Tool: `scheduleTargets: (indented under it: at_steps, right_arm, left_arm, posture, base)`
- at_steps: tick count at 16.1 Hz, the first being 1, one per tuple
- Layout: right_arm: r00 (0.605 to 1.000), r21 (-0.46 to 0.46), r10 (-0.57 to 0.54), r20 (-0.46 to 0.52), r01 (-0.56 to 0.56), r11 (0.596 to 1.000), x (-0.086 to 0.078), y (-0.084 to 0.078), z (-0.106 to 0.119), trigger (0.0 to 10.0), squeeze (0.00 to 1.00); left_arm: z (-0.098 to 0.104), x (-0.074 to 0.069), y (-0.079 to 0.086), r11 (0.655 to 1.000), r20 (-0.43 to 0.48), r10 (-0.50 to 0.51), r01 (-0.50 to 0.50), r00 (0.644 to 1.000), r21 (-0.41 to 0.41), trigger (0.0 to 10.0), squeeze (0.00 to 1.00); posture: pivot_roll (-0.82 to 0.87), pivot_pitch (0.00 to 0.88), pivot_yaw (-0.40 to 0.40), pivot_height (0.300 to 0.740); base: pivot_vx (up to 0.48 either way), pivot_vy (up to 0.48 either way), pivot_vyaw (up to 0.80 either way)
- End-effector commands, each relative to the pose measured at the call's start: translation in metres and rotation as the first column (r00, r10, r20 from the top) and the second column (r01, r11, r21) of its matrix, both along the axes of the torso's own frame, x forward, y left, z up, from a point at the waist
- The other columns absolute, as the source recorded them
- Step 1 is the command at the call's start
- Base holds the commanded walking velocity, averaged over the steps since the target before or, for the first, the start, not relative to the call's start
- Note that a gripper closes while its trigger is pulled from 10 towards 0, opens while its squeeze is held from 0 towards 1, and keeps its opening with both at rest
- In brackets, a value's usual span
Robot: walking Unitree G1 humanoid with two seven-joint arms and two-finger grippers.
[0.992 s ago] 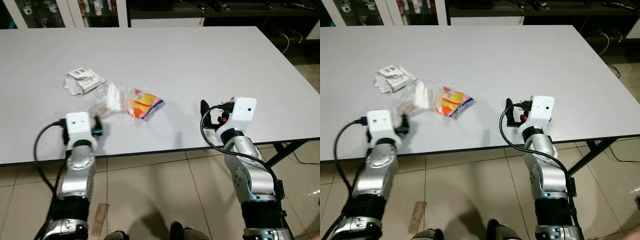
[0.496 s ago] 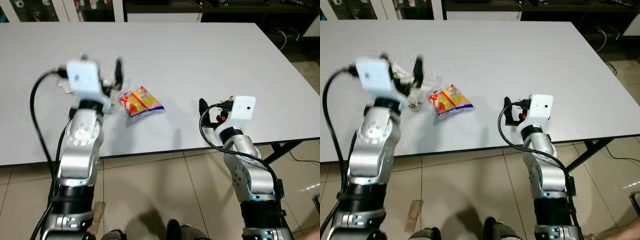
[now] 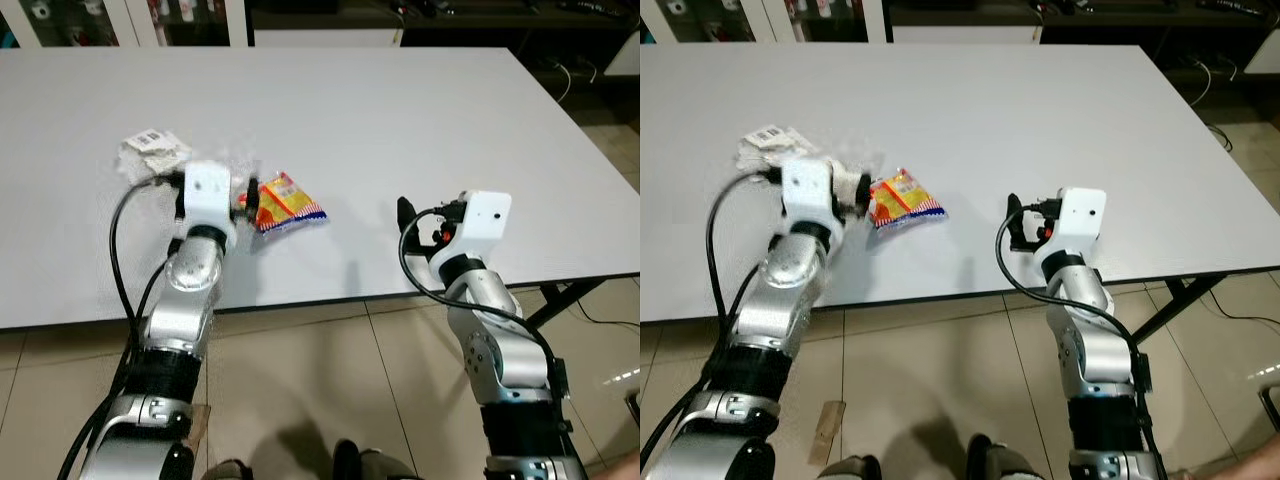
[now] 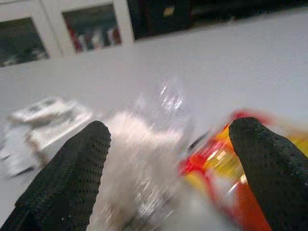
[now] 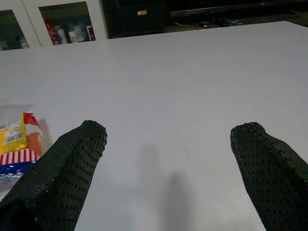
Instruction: Picking trash to rubbish bin
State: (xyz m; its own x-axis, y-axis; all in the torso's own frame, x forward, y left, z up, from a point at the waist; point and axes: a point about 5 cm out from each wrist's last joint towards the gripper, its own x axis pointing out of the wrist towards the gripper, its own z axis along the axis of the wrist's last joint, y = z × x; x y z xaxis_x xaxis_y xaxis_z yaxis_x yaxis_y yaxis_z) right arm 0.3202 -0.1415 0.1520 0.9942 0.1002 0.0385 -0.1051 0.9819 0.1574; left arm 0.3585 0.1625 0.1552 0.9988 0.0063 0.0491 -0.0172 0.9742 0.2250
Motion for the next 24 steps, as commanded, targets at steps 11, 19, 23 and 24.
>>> scheduleTargets:
  at_steps: [11, 19, 23, 24]
  right_arm:
    - [1.0, 0.019, -0.027, -0.01, 0.027, 0.999, -0.006, -0.005, -0.003, 10.0, 0.0]
    - [0.999, 0.019, -0.034, -0.017, 0.034, 0.999, -0.005, -0.007, -0.004, 10.0, 0.0]
    - [0.999, 0.019, -0.035, -0.016, 0.035, 0.999, -0.004, -0.007, -0.004, 10.0, 0.0]
    - [0.999, 0.019, -0.035, -0.017, 0.036, 0.999, -0.004, -0.007, -0.004, 10.0, 0.0]
  left_arm:
    - [-0.036, 0.014, 0.003, 0.985, -0.093, 0.11, -0.096, 0.99, 0.143, 4.1, 0.0]
    - [-0.039, 0.014, -0.008, 0.972, -0.094, 0.154, -0.134, 0.984, 0.192, 0.0, 0.0]
    - [-0.036, 0.017, -0.014, 0.973, -0.095, 0.135, -0.114, 0.986, 0.201, 0.0, 0.0]
    - [-0.035, 0.017, -0.016, 0.974, -0.096, 0.13, -0.109, 0.987, 0.2, 0.0, 0.0]
  posture:
    - [-0.1, 0.147, -0.06, 0.74]
    - [-0.1, 0.144, -0.06, 0.74]
    - [-0.1, 0.14, -0.056, 0.74]
    - [-0.1, 0.139, -0.057, 0.74]
  base:
    - [0.0, 0.0, 0.0]
    - [0.0, 0.0, 0.0]
    - [0.0, 0.0, 0.0]
    - [0.0, 0.0, 0.0]
